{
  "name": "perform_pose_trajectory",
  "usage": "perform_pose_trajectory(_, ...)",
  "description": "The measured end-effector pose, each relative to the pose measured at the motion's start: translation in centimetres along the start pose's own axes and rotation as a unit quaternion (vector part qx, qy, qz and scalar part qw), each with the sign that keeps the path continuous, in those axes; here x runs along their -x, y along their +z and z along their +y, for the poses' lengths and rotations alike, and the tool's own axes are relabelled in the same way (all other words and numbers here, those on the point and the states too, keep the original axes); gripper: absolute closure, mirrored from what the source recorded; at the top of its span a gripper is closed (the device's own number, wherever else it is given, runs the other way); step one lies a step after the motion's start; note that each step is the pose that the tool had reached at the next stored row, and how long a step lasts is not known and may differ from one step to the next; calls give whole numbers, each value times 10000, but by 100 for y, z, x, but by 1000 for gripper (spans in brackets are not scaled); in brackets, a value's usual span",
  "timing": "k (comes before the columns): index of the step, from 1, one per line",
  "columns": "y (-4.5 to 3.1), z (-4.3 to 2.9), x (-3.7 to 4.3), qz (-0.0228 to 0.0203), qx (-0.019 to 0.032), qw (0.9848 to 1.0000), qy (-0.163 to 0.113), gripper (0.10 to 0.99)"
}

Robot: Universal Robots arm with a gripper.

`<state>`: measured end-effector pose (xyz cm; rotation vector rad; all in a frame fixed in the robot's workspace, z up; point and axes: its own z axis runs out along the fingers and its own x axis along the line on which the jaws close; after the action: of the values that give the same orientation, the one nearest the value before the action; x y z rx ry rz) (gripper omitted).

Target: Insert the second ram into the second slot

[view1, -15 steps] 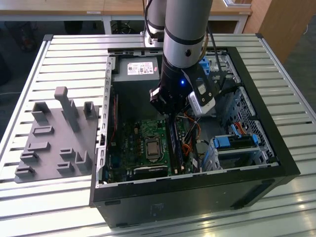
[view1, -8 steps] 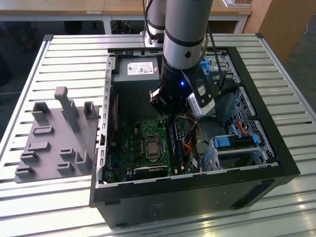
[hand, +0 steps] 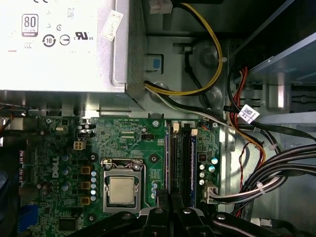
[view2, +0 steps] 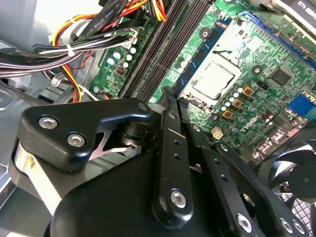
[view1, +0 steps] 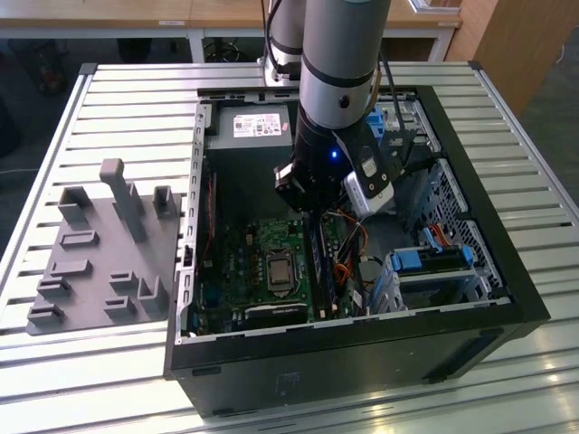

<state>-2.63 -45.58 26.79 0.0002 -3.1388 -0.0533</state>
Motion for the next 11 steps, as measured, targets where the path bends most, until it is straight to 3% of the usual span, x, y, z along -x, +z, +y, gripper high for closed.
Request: perform_pose_trajectory(11, 45, -16, 5, -1, 15, 10000, 52, 949)
